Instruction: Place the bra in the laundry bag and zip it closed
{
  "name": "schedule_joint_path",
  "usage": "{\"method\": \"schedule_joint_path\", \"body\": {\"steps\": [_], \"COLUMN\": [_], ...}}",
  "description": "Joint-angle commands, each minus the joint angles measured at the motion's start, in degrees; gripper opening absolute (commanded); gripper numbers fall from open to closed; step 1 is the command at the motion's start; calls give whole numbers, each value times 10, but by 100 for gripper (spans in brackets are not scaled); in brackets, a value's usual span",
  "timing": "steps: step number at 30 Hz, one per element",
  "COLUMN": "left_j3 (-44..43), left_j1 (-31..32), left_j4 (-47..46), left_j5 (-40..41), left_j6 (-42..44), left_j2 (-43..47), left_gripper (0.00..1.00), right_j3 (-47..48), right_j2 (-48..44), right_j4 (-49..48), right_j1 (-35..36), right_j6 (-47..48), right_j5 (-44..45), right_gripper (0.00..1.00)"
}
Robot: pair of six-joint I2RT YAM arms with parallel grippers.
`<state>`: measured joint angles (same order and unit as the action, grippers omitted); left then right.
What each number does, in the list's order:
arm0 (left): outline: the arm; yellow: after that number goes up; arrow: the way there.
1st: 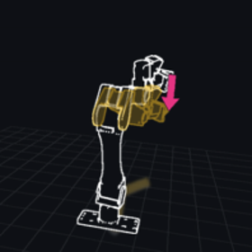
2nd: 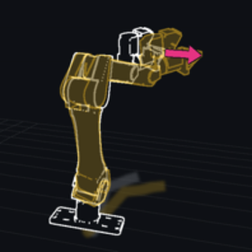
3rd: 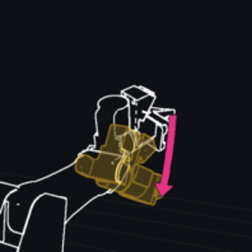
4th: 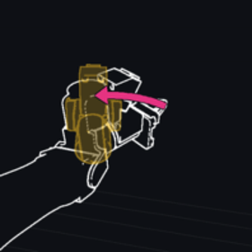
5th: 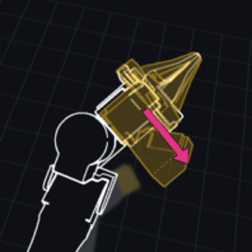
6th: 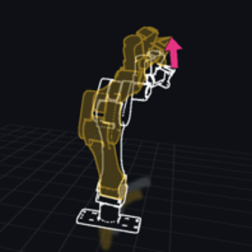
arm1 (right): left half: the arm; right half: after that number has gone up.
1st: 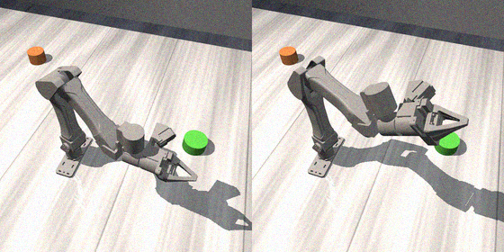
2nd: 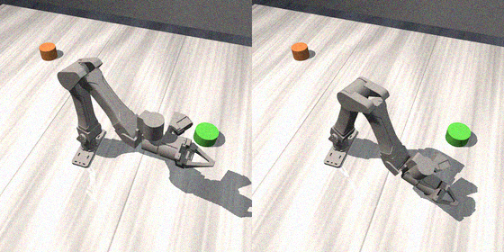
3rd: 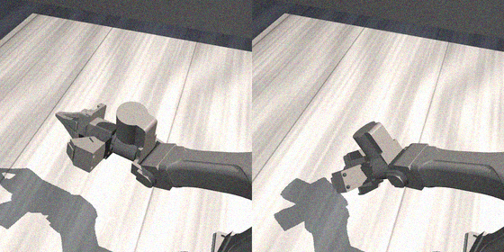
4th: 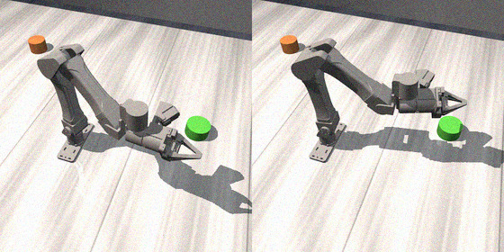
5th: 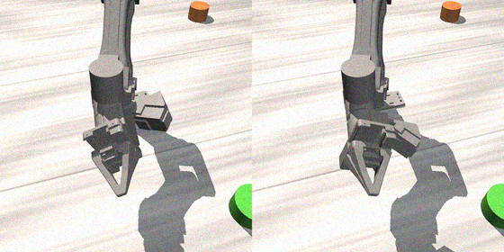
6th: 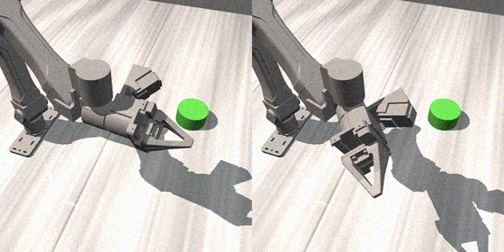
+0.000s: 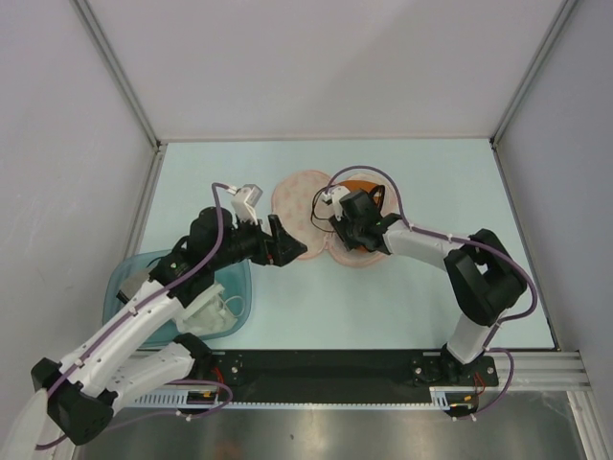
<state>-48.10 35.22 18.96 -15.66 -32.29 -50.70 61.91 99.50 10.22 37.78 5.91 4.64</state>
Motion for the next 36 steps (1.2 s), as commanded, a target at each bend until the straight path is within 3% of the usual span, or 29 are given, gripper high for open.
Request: {"method": "schedule_joint_path", "body": {"steps": [1,2,4,5,6,9,14,17,18,19,22,25,28,36], "left_j3": [-14,-19,-46,-58,-68,-105,-178,-238,-262,-317,-428,-492,-502,-522], "left_j1": [-4,-4,-5,-5,-7,-29,-97,-117,-119,-122,-140,-159,-166,-180], "left_j4": [3,11,32,55,63,78,132,163,174,199,221,245,236,211], "left_j5": [39,54,89,124,138,156,134,156,206,229,234,253,301,227], "left_j6": [-57,-72,-100,-129,-141,-192,-293,-309,-306,-287,-193,-133,-69,45], "left_j2": [-30,-39,-64,-95,-109,-172,-302,-400,-424,-481,-589,-648,-667,-728], "left_gripper": [93,93,95,96,97,97,94,92,91,91,75,73,67,64], "right_j3": [-8,-10,-15,-17,-21,-27,-57,-77,-92,-98,-115,-129,-144,-189], "right_j2": [-32,-34,-44,-59,-69,-111,-201,-255,-269,-289,-330,-369,-403,-504], "right_j4": [-29,-29,-28,-29,-30,-15,16,38,45,48,67,88,111,125], "right_j1": [-8,-9,-10,-8,-7,-6,-17,-42,-45,-50,-53,-60,-71,-126], "right_j6": [13,11,5,2,-2,-38,-156,-215,-241,-245,-249,-245,-245,-253], "right_j5": [4,1,-23,-30,-36,-60,-26,-24,-24,-30,-36,-40,-41,-103], "right_gripper": [34,34,46,53,65,83,96,96,96,96,96,96,96,95]}}
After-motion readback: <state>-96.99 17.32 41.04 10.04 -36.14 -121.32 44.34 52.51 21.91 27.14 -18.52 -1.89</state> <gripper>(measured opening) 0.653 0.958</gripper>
